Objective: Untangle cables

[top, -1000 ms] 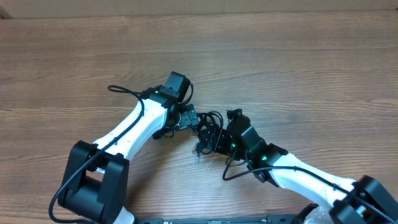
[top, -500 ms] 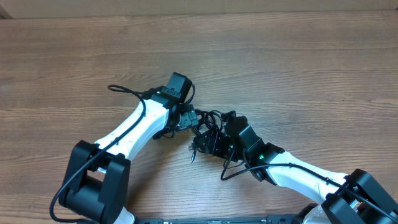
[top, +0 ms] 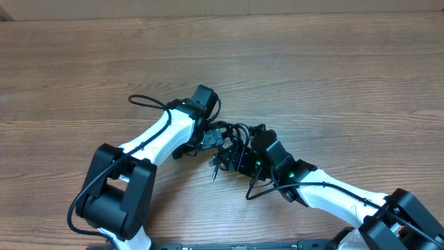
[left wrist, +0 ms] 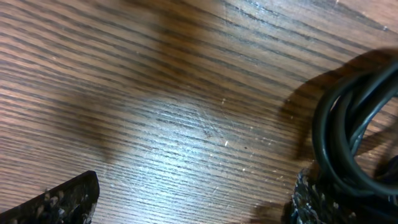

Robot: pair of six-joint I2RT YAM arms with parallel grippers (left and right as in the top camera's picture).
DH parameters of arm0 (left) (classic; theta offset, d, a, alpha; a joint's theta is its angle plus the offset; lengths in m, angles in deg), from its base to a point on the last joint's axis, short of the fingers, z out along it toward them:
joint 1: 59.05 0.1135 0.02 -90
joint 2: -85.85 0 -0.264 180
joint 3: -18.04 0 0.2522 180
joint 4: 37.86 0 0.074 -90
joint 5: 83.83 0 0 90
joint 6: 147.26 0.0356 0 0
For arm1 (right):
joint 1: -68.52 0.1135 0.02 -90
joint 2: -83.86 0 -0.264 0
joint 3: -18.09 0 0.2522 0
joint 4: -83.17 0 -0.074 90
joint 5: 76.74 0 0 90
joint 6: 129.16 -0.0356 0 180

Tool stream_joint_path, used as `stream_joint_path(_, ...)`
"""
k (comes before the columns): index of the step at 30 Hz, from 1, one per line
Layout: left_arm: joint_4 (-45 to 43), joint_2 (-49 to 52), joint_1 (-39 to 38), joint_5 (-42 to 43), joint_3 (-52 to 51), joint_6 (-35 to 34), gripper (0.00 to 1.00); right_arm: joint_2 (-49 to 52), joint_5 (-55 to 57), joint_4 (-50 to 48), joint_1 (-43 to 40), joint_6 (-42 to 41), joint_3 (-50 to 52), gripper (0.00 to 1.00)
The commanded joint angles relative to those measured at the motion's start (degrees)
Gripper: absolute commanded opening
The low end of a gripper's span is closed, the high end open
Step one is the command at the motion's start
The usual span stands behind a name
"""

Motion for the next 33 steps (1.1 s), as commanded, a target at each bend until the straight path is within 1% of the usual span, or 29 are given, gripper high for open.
stream_joint_path(1,-0.09,0.48,-0.17,2.40,-0.22,-0.92,1.00,0.48,1.31,-0.02,-0.11,-0.28,-1.14,0.67)
stream_joint_path(9,-0.02,0.48,-1.18,3.89,-0.20,-0.92,0.99,0.48,1.29,-0.07,-0.11,-0.48,-1.14,0.67)
stream_joint_path(13,0.63,0.48,-2.86,4.52,-0.22,0.46,0.99,0.48,1.36,-0.02,-0.11,-0.46,-1.14,0.67)
stream_joint_path(17,2.91,0.48,-4.37,4.46,-0.20,0.55,0.99,0.46,1.79,-0.02,-0.11,-0.48,-1.14,0.66)
stream_joint_path(24,7.06,0.48,-4.59,4.52,-0.20,0.55,1.00,-0.92,2.56,2.10,-1.84,-0.46,-1.14,0.67)
stream_joint_path(27,7.56,0.48,-4.63,6.62,-0.22,0.63,1.00,-1.38,2.34,3.28,-2.60,-0.46,-1.14,0.67)
stream_joint_path(33,7.37,0.48,-5.79,14.03,-0.22,1.86,0.99,-1.70,2.29,4.92,-4.57,-0.44,-1.14,0.66)
